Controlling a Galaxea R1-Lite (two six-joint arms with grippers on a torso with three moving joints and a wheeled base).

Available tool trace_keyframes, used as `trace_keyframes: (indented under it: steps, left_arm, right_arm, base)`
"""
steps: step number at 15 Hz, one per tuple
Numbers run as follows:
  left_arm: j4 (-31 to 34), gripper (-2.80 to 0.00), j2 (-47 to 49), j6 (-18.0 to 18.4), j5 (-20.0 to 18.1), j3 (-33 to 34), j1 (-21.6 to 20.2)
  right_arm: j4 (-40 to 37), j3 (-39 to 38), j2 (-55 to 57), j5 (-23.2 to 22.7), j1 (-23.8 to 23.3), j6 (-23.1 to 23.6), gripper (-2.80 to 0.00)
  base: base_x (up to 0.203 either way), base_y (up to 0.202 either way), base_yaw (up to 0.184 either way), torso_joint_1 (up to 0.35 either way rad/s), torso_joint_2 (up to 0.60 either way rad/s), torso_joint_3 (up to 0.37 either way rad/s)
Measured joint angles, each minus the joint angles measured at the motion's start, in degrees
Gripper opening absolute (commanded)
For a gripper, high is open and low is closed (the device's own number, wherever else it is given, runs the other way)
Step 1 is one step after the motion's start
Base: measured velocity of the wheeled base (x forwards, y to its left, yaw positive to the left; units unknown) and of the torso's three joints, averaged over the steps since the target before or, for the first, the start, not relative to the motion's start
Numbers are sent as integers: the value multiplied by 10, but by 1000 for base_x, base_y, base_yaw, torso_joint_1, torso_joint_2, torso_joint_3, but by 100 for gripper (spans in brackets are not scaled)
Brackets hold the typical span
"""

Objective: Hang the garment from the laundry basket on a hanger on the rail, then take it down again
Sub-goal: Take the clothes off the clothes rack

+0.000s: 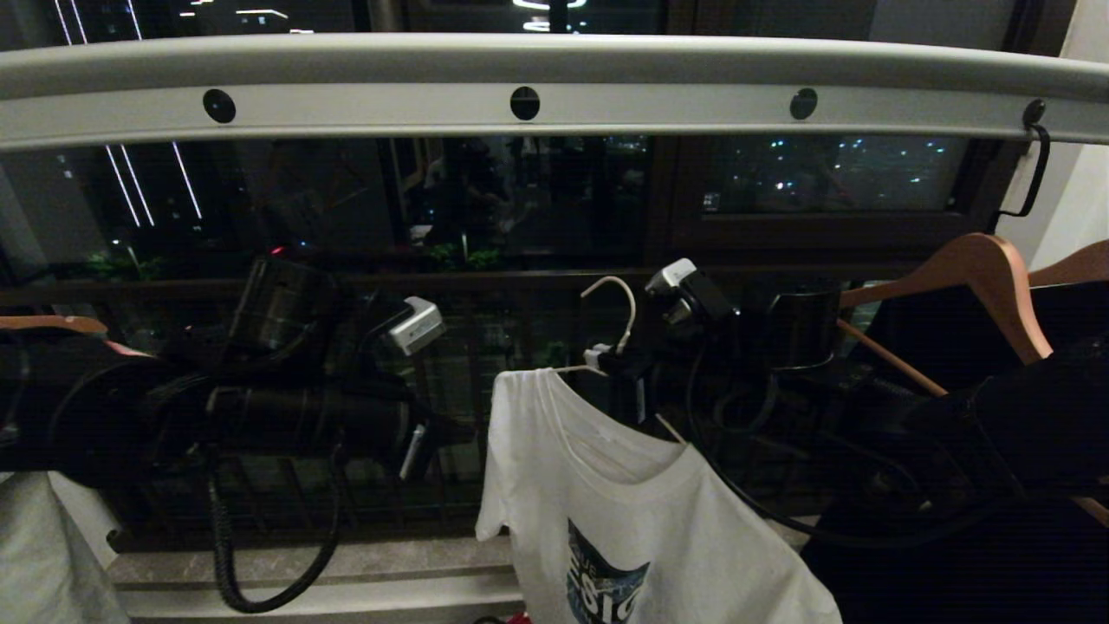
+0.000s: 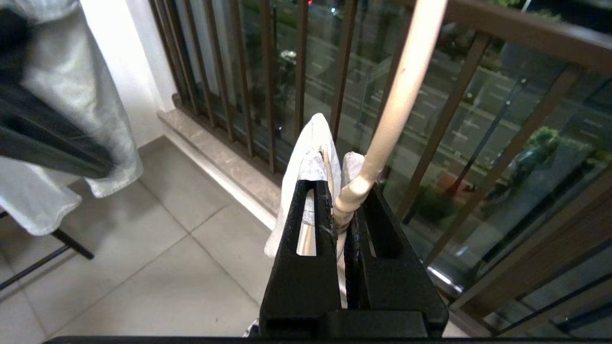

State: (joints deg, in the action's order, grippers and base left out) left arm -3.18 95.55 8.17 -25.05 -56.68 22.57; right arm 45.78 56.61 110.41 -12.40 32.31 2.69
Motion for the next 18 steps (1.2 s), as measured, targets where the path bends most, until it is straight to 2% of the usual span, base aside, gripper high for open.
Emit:
trace_keyframes:
  steps: [2,4,5,7,10,12,15,18]
  left_arm:
    - [-17,0,38,-49,2,-22,11]
    - [-30,0,68,-82,22,-40,22]
    - [-50,0,79,-98,34,-42,28]
    - [-107,0,103,-129,84,-43,45]
    - [-179,0,145,-136,195,-41,70]
    - [-224,0,171,-135,250,-40,81]
    - [-276,0,204,-123,310,-37,90]
    - [-335,0,235,-91,368,-37,91]
  right_arm:
    - [0,6,12,0,0,0,-280]
    - [0,8,20,0,1,0,-280]
    - [0,8,22,0,2,0,-280]
    - [1,7,22,0,5,0,-280]
    - [1,5,21,0,10,0,-280]
    - [1,4,18,0,13,0,-280]
    - [1,4,15,0,14,0,-280]
    - [1,3,12,0,14,0,-280]
  base:
    - [0,0,0,0,0,0]
    - [0,0,0,0,0,0]
    - [0,0,0,0,0,0]
    - [0,0,0,0,0,0]
    - [0,0,0,0,0,0]
    - [0,0,0,0,0,0]
    - [0,0,0,0,0,0]
    - [0,0,0,0,0,0]
